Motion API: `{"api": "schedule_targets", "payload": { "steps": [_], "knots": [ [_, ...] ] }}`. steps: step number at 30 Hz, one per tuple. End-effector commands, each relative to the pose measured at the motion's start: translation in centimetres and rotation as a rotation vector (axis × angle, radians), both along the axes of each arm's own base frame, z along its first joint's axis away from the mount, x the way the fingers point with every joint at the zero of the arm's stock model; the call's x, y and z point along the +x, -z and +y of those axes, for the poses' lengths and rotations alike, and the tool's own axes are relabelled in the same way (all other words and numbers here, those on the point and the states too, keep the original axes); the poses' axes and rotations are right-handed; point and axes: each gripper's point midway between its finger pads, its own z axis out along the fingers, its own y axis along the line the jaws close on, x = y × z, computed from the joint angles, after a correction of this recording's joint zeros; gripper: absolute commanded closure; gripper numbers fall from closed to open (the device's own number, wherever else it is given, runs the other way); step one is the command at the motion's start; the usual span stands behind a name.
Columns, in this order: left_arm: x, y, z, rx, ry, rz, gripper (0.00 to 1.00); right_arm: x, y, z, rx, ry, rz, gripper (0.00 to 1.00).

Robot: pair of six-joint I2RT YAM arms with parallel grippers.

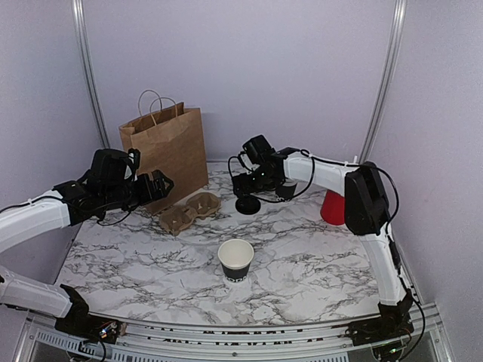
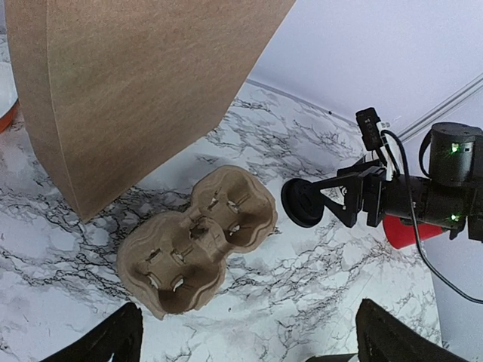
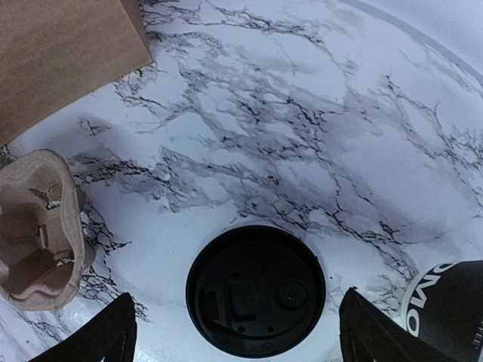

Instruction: Pack the takeout coffee

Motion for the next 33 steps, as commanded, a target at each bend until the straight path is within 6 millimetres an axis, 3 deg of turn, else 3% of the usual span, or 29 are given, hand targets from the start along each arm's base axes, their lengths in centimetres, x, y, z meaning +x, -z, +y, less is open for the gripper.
{"api": "schedule_targets", "payload": {
  "steps": [1, 9, 20, 27, 33],
  "knots": [
    [-0.4, 0.1, 0.5, 0.009, -0.005, 0.015, 0.01, 1.7, -0.1, 1.0, 0.036, 0.011, -0.032, 0.10],
    [-0.5, 0.1, 0.3, -0.003, -0.006, 0.024, 0.01, 2.5, 2.2, 0.0, -0.023, 0.053, -0.040, 0.11],
    [-0.4, 0.3, 0.1, -0.006, -0.002, 0.043, 0.01, 1.5, 4.6, -1.0, 0.001, 0.073, 0.021, 0.21],
    [-0.2, 0.2, -0.3, -0.012, 0.009, 0.047, 0.01, 0.7, 4.8, -1.4, 0.013, 0.076, 0.032, 0.26],
    [-0.3, 0.4, -0.4, -0.018, 0.012, 0.058, 0.01, -0.4, 3.6, -1.9, 0.000, 0.082, 0.013, 0.34]
  ]
}}
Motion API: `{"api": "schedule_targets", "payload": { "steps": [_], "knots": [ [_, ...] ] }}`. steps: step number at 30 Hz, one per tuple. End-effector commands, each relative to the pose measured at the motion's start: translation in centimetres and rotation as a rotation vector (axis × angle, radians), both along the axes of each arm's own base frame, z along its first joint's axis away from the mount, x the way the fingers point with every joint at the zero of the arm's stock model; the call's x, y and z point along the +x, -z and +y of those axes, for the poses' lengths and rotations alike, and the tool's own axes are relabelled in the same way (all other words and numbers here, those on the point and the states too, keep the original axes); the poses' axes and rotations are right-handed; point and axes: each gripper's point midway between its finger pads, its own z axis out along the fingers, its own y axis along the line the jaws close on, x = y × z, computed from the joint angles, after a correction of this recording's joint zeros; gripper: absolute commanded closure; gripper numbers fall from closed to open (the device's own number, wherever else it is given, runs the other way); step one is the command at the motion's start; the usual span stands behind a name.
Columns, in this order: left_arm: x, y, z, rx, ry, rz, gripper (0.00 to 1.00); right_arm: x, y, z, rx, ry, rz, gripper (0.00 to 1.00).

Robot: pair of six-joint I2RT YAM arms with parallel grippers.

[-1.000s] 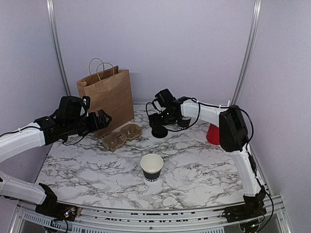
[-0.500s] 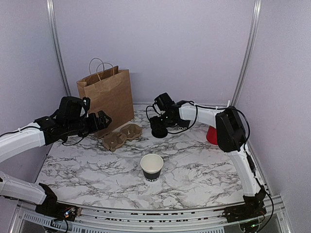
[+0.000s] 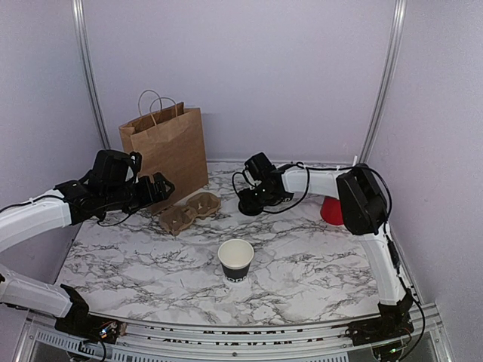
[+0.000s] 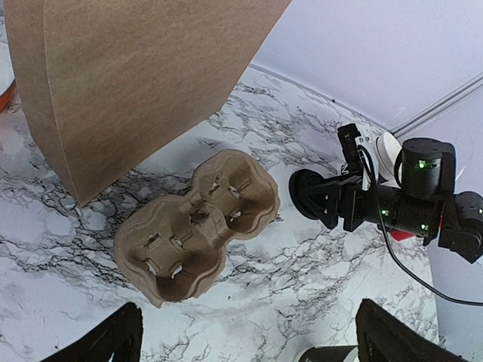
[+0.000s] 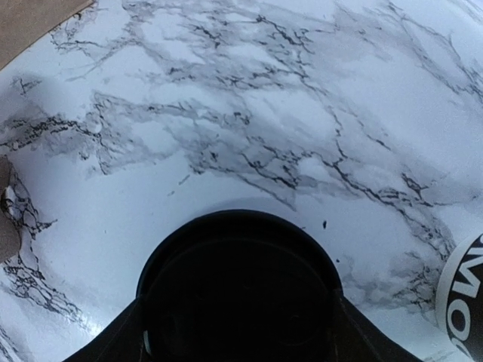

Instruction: Pack the takeout coffee

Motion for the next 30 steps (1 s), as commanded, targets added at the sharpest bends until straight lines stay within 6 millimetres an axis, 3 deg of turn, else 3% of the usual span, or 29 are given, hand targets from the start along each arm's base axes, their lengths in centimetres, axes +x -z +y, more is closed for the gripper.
{"api": "schedule_targets", "payload": {
  "steps": [1, 9, 14, 19, 23, 25, 30],
  "knots": [
    [0.1, -0.4, -0.3, -0.013, 0.005, 0.011, 0.01, -0.5, -3.3, -0.1, 0.023, 0.011, -0.044, 0.35],
    [-0.3, 0.7, -0.8, -0.028, 0.029, 0.042, 0.01, -2.5, -8.3, 0.4, 0.058, -0.015, -0.102, 0.35],
    [-0.7, 1.3, -1.7, -0.077, 0.068, 0.050, 0.01, -5.2, -10.7, 0.7, 0.047, -0.047, -0.121, 0.35],
    [-1.4, 1.8, -2.9, -0.161, 0.119, 0.053, 0.01, -9.3, -12.8, 1.4, 0.060, -0.097, -0.122, 0.35],
    [-1.3, 2.5, -2.7, -0.189, 0.083, 0.060, 0.01, -12.3, -13.9, 1.2, 0.078, -0.122, -0.111, 0.35],
    [-1.5, 3.4, -2.8, -0.208, 0.093, 0.061, 0.01, -14.9, -14.3, 2.4, 0.078, -0.164, -0.109, 0.35],
    [-1.2, 4.4, -3.0, -0.186, 0.095, 0.071, 0.01, -18.7, -14.9, 3.4, 0.075, -0.208, -0.100, 0.35]
  ]
}}
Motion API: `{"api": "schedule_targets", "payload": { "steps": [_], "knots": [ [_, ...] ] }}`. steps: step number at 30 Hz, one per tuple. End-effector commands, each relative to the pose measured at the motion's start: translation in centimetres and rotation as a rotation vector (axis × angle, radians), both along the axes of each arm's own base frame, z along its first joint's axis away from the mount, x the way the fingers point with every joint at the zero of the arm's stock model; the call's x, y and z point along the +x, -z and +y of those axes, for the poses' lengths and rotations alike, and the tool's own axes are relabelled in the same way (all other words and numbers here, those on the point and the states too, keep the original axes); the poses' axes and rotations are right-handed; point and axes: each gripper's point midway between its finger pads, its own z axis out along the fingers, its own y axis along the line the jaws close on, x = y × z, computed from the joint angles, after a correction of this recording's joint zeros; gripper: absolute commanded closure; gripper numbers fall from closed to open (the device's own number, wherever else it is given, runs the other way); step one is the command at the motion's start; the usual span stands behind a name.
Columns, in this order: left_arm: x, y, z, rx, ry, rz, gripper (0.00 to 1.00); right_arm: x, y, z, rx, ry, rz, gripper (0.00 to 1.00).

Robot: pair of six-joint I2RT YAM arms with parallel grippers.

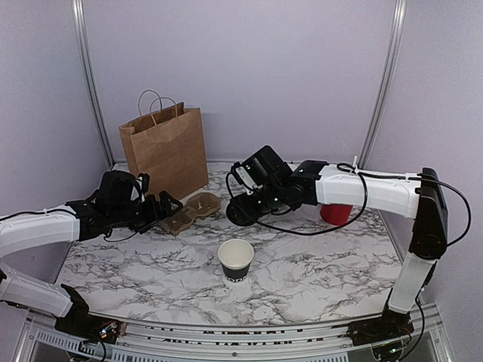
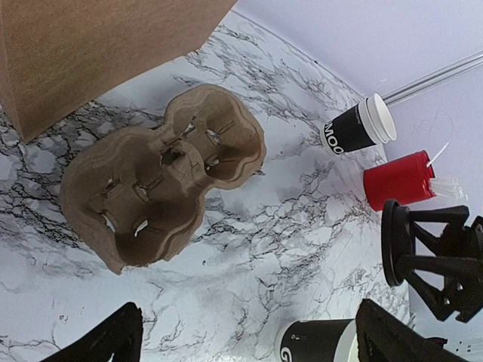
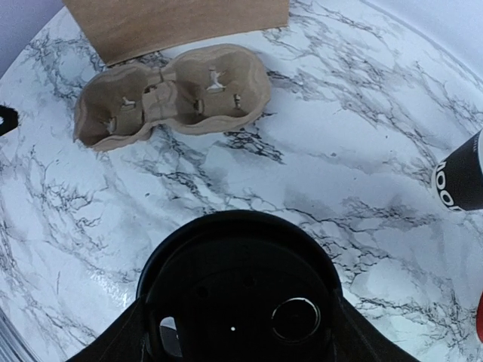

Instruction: Pack the takeout coffee

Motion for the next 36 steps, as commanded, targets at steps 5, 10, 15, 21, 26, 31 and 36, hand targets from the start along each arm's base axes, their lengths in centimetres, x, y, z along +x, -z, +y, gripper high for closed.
{"api": "schedule_targets", "payload": {
  "steps": [5, 10, 15, 21, 26, 31, 36],
  "knots": [
    [0.9, -0.9, -1.4, -0.056, 0.019, -0.013, 0.01, -5.1, -1.9, 1.3, -0.010, -0.037, -0.012, 0.35],
    [0.4, -0.4, -2.5, -0.075, 0.079, 0.022, 0.01, -7.2, -1.4, 2.2, -0.012, -0.076, 0.012, 0.35],
    [0.0, -0.2, -3.0, -0.079, 0.106, 0.035, 0.01, -8.2, -0.9, 2.6, -0.017, -0.096, 0.031, 0.35],
    [0.0, -0.9, -4.2, -0.090, 0.140, 0.037, 0.01, -8.8, -0.6, 2.7, -0.028, -0.109, 0.033, 0.35],
    [-0.2, -0.6, -5.0, -0.085, 0.164, 0.050, 0.01, -9.0, -0.3, 2.9, -0.030, -0.115, 0.039, 0.35],
    [-0.2, -0.2, -5.9, -0.071, 0.191, 0.070, 0.01, -9.3, -0.4, 3.1, -0.033, -0.122, 0.037, 0.35],
    [-0.6, 0.2, -6.5, -0.050, 0.216, 0.089, 0.01, -10.0, -0.6, 3.3, -0.051, -0.128, 0.038, 0.35]
  ]
}}
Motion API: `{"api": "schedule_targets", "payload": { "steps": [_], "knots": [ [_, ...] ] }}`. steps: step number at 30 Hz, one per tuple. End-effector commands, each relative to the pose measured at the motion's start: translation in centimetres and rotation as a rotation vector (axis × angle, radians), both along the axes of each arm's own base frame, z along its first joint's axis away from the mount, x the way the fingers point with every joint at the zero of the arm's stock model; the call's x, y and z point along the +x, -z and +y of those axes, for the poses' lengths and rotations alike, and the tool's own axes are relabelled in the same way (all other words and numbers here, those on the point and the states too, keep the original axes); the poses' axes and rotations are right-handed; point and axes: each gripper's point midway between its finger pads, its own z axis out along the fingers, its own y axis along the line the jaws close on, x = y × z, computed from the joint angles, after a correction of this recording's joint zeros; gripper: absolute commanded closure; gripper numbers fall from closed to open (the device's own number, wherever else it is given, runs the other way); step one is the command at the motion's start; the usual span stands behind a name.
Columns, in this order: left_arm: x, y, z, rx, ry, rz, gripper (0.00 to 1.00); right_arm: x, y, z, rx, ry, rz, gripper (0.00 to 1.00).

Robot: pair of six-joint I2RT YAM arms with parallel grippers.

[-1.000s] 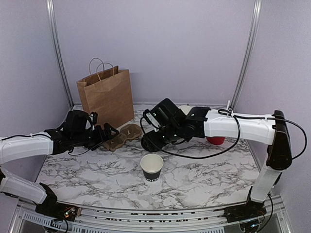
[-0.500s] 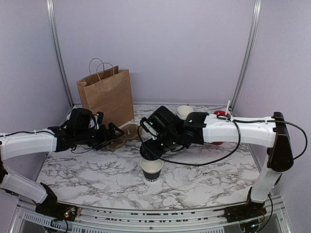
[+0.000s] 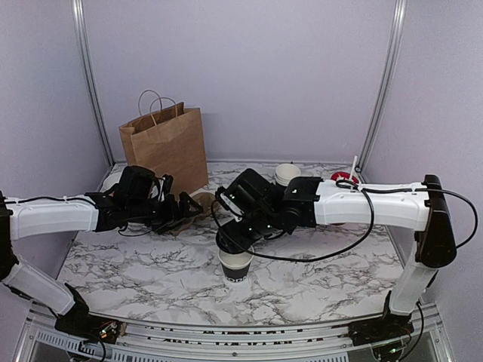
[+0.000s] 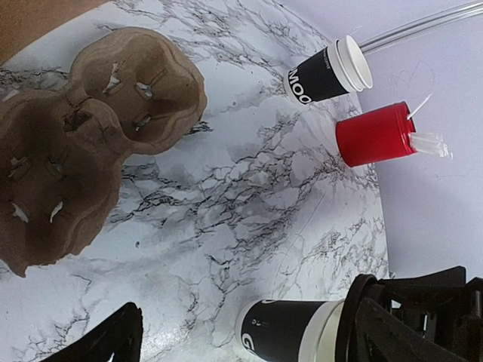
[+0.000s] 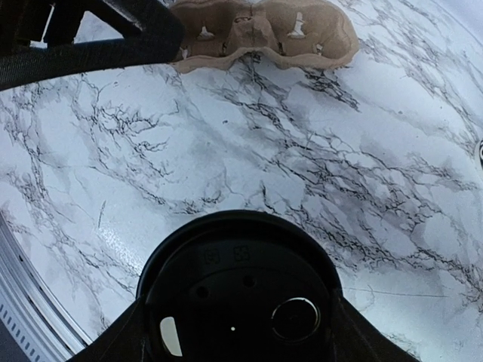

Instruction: Pack the takeout coffee

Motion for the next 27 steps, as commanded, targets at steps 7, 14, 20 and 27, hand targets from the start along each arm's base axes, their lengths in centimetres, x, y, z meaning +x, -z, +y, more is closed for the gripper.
{"api": "schedule_targets", "payload": {
  "steps": [7, 14, 20, 27],
  "knots": [
    [-0.9, -0.2, -1.4, 0.030, 0.074, 0.008, 0.01, -2.1, -0.4, 0.0, -0.038, 0.003, 0.011, 0.34],
    [-1.7, 1.0, -0.7, 0.072, 0.087, 0.029, 0.01, -2.4, 0.3, 0.2, -0.050, 0.005, 0.017, 0.34],
    [-1.9, 1.3, -0.5, 0.081, 0.084, 0.033, 0.01, -2.4, 1.0, 0.0, -0.077, 0.004, 0.020, 0.34],
    [-1.7, 1.4, -0.6, 0.084, 0.085, 0.034, 0.01, -2.6, 1.5, 0.1, -0.082, -0.002, 0.034, 0.34]
  ]
}}
